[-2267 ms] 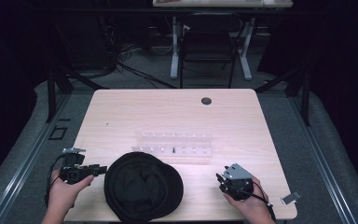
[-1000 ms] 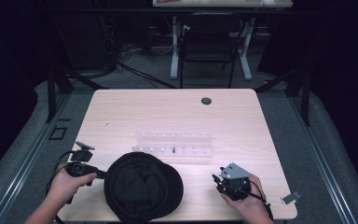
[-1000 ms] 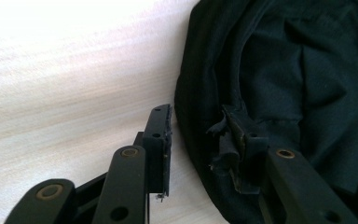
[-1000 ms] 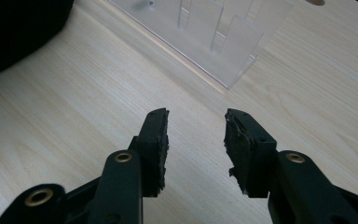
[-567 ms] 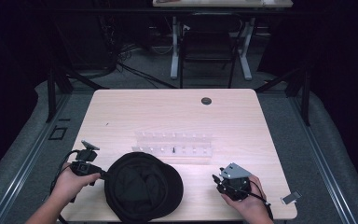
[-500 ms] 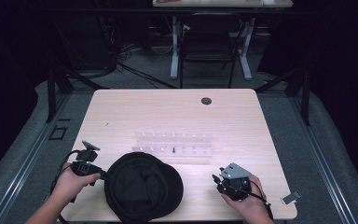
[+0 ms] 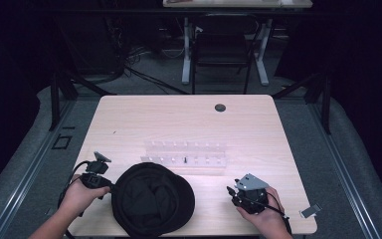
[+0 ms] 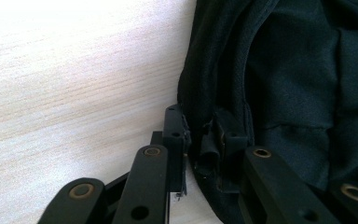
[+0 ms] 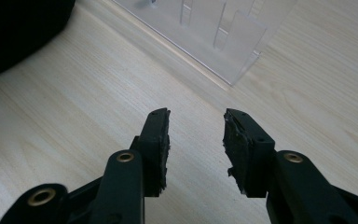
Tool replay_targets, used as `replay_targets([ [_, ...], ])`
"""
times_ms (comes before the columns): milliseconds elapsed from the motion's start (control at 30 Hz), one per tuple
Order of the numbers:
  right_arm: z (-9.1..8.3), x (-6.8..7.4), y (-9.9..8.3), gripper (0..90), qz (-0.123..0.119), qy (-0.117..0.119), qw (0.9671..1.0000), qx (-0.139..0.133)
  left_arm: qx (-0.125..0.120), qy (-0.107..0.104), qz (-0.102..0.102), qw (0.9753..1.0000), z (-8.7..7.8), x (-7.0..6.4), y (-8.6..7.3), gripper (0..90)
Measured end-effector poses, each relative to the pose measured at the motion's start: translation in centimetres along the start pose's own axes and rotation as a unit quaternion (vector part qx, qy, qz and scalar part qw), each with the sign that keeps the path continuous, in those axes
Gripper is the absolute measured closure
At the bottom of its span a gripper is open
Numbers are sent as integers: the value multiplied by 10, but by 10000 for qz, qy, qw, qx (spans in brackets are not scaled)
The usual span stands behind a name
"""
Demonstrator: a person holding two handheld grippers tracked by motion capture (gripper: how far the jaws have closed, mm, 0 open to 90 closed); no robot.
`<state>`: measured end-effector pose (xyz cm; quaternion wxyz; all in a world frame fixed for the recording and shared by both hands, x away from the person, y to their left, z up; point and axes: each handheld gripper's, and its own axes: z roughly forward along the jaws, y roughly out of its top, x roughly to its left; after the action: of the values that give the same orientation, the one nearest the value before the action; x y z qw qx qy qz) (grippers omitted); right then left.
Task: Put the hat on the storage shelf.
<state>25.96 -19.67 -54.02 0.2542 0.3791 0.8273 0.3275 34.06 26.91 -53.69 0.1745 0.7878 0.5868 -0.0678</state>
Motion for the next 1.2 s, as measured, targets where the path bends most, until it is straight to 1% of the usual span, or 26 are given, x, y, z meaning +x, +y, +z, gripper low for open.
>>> replay_targets([
  [233, 0, 0, 0, 602, 3, 17, 10000, -1, 52, -13, -58, 10000, -1, -1, 1, 806],
  [367, 0, -1, 0, 602, -16, 18, 10000, 11, 33, -39, -81, 10000, -2, -1, 2, 821],
  [400, 0, -1, 0, 602, 3, 28, 10000, -7, 29, -104, -108, 9999, -4, -1, 2, 826],
  [433, 0, -1, 0, 602, 3, 28, 10000, -7, 29, -104, -108, 9999, -4, -1, 2, 832],
  [467, 0, -1, 0, 602, 4, 27, 10000, -6, 39, -180, -150, 9997, -6, 0, 3, 835],
  [500, 0, -1, 0, 602, 4, 27, 10000, -6, 39, -180, -150, 9997, -6, 0, 3, 835],
  [533, 0, -1, 0, 602, 5, 31, 10000, -6, 49, -236, -194, 9995, -7, 0, 3, 835],
  [567, 0, -1, 0, 602, 6, 31, 10000, -6, 92, -316, -297, 9990, -9, 1, 3, 839],
  [600, 0, -1, 0, 602, 6, 31, 10000, -6, 92, -316, -297, 9990, -9, 1, 3, 841],
  [633, 0, -1, -1, 602, 7, 33, 10000, -5, 99, -389, -448, 9982, -10, 3, 3, 842],
  [667, 0, -1, -1, 603, 9, 34, 10000, -7, 140, -464, -551, 9973, -12, 4, 3, 842],
  [733, 0, -1, -1, 602, 12, 33, 10000, -10, 113, -489, -565, 9971, -13, 4, 3, 843],
  [900, 0, -2, -1, 602, 46, 26, 10000, -37, 74, -551, -526, 9971, -18, 2, 3, 846],
  [933, 0, -2, -1, 602, 48, 23, 10000, -40, 83, -604, -548, 9966, -22, 1, 4, 847],
  [967, 0, -2, -1, 602, 43, 20, 10000, -31, 83, -604, -548, 9966, -22, 1, 4, 847],
  [1000, 0, -2, -1, 602, 44, 22, 10000, -29, 35, -684, -602, 9958, -25, 0, 3, 847],
  [1033, 0, -2, -1, 602, 44, 24, 10000, -29, 48, -720, -597, 9956, -28, 0, 4, 847],
  [1067, 0, -2, -1, 602, 66, 29, 10000, -28, 38, -758, -634, 9951, -30, 0, 4, 847],
  [1100, 0, -2, -1, 602, 66, 29, 10000, -28, 38, -758, -634, 9951, -30, 0, 4, 847],
  [1133, 0, -2, -1, 602, 57, 27, 10000, -13, -16, -834, -660, 9943, -33, -1, 4, 847],
  [1200, 0, -2, -1, 602, 56, 25, 10000, -9, -16, -867, -675, 9939, -37, -1, 4, 847],
])
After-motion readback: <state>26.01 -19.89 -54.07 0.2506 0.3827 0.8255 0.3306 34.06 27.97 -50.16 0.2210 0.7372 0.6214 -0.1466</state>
